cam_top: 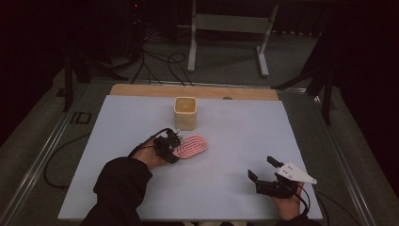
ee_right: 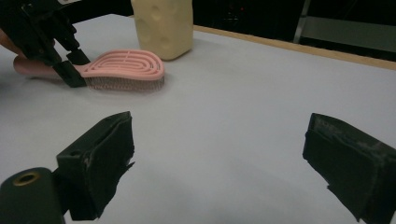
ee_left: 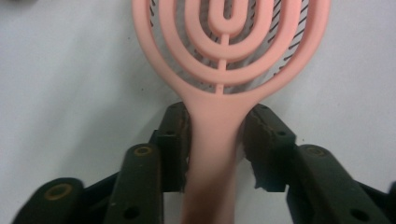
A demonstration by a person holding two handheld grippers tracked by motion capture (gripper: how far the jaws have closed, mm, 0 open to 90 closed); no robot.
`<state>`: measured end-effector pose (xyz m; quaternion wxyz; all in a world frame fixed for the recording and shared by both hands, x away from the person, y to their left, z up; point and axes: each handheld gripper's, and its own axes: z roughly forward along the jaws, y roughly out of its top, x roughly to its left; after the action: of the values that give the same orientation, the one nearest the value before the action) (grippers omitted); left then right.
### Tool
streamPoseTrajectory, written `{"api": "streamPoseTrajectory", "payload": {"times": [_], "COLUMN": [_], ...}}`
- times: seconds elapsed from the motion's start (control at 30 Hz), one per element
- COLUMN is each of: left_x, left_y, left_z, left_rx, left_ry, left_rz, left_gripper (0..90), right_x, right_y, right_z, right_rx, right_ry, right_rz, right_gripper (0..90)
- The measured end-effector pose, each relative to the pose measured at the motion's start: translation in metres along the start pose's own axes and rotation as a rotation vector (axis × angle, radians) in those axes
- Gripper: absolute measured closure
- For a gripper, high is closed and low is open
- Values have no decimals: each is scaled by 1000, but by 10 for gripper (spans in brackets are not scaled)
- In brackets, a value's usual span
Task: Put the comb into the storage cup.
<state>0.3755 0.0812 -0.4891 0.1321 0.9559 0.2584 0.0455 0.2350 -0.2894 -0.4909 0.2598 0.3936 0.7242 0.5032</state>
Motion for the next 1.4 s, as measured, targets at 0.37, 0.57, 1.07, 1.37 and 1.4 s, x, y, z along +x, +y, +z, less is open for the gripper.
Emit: {"api": "streamPoseTrajectory", "payload": {"times": [0.37, 0.57, 1.07, 1.37, 1.4], "left_x": [2, 2, 1, 1, 1], "left_y": [3, 2, -4, -8, -8], "left_z": [0, 0, -9, -17, -19], "left_rx": [28, 16, -22, -60, -64], "left_ry": [-19, -4, 11, 33, 34], "left_rz": [-8, -10, -24, -24, -26], "left_gripper": [673, 696, 697, 697, 697], "right_x": [0, 0, -1, -1, -1], "right_y": [0, 0, 0, 0, 0], "right_z": [0, 0, 0, 0, 0], "right_rx": [-1, 0, 3, 3, 3], "right_ry": [1, 1, 1, 2, 2], "right_rz": [0, 1, -1, -2, -2], "right_gripper": [84, 84, 84, 84, 84]}}
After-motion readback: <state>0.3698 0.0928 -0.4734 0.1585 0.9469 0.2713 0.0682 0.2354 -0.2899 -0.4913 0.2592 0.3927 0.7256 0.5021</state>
